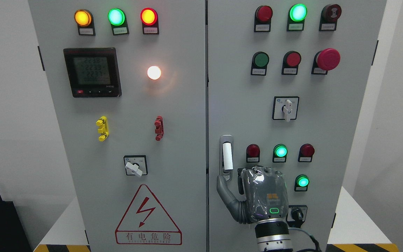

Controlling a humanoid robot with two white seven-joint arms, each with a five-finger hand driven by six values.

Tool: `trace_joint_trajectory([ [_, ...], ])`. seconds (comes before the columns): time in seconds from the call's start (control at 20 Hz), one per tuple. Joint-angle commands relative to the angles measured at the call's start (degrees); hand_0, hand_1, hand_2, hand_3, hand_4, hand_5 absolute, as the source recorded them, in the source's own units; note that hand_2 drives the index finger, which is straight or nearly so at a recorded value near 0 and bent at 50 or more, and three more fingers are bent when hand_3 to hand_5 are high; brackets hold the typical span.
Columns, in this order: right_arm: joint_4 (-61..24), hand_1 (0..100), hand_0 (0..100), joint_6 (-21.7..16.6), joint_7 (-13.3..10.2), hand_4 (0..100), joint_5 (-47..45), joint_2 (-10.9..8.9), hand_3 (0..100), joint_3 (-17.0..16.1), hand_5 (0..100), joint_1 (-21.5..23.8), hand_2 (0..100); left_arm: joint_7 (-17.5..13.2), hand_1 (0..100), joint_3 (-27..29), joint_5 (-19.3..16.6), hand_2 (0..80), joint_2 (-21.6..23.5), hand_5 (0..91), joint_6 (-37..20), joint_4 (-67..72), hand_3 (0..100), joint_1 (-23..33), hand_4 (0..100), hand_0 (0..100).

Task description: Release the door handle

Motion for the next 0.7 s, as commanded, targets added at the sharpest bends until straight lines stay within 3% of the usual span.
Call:
trace_joint_trajectory([
  [0.0,0.6,1,37,0.0,0.0,92,0.0,0.04,100,0.0,95,-0.7,92,0.0,39,0.6,0.0,0.0,0.0,0.0,0.0,1.0,0,0.0,0,12],
  [0.65,2.0,5,35,0.1,0.8,92,0.0,0.04,100,-0.2,95,-2.3,93,0.0,39,0.6,0.0,0.0,0.0,0.0,0.0,1.0,0,0.0,0,12],
])
